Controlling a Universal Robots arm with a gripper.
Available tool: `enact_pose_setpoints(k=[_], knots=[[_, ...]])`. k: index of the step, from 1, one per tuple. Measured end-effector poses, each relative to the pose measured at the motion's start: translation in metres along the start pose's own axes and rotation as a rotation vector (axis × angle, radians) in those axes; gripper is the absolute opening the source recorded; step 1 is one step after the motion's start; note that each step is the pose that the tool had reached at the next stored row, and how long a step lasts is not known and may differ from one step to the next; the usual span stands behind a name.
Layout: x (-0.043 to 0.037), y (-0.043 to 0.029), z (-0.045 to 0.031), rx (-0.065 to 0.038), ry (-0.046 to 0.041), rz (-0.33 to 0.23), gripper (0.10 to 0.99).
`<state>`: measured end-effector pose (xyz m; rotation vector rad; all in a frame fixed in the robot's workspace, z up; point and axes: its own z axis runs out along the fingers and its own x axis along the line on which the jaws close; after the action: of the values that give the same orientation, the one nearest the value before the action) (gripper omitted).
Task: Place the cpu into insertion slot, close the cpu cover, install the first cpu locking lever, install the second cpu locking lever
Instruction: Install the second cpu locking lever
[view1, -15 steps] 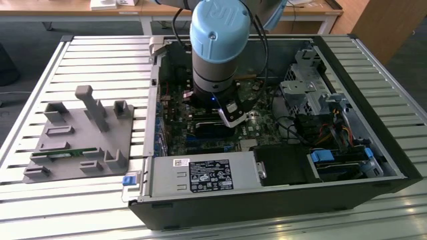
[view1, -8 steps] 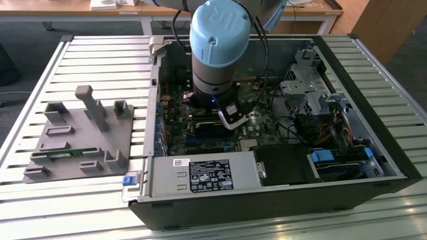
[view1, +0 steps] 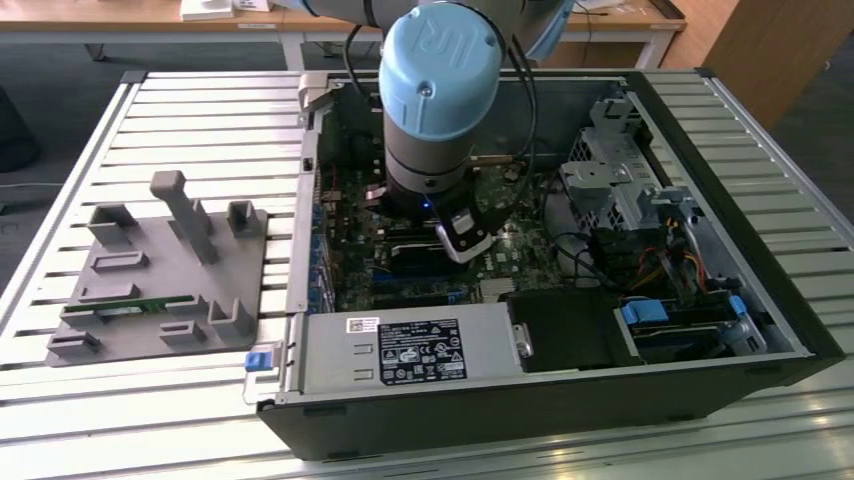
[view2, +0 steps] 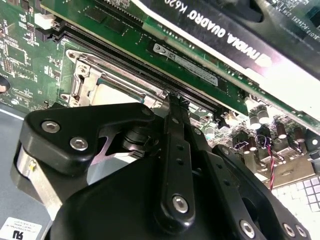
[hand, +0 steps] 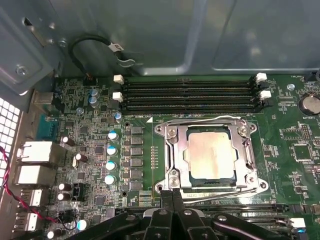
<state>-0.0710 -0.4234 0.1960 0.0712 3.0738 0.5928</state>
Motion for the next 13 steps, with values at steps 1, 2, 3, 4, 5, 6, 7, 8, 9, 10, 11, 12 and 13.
enact_pose_setpoints(k=[1, 2, 3, 4, 5, 6, 7, 8, 9, 10, 11, 12, 13], knots=[[0.0003, -0.0002, 0.0003, -0.001, 0.0000, 0.000, 0.106], [0.0006, -0.0004, 0.0007, -0.001, 0.0000, 0.000, 0.106], [0.0009, -0.0006, 0.0012, -0.002, 0.0001, 0.000, 0.106], [0.0013, -0.0008, 0.0016, -0.002, 0.0001, 0.000, 0.106], [0.0016, -0.0009, 0.0020, -0.003, 0.0002, 0.000, 0.106], [0.0019, -0.0011, 0.0024, -0.005, 0.0002, 0.000, 0.106], [0.0021, -0.0013, 0.0028, -0.006, 0.0003, 0.000, 0.106], [0.0022, -0.0015, 0.0034, -0.007, 0.0004, 0.000, 0.106], [0.0024, -0.0017, 0.0039, -0.009, 0.0005, 0.000, 0.106], [0.0025, -0.0019, 0.0044, -0.012, 0.0005, 0.000, 0.106], [0.0026, -0.0020, 0.0048, -0.014, 0.0006, 0.000, 0.106], [0.0028, -0.0022, 0.0053, -0.017, 0.0007, 0.000, 0.106], [0.0029, -0.0022, 0.0057, -0.020, 0.0009, 0.001, 0.106]])
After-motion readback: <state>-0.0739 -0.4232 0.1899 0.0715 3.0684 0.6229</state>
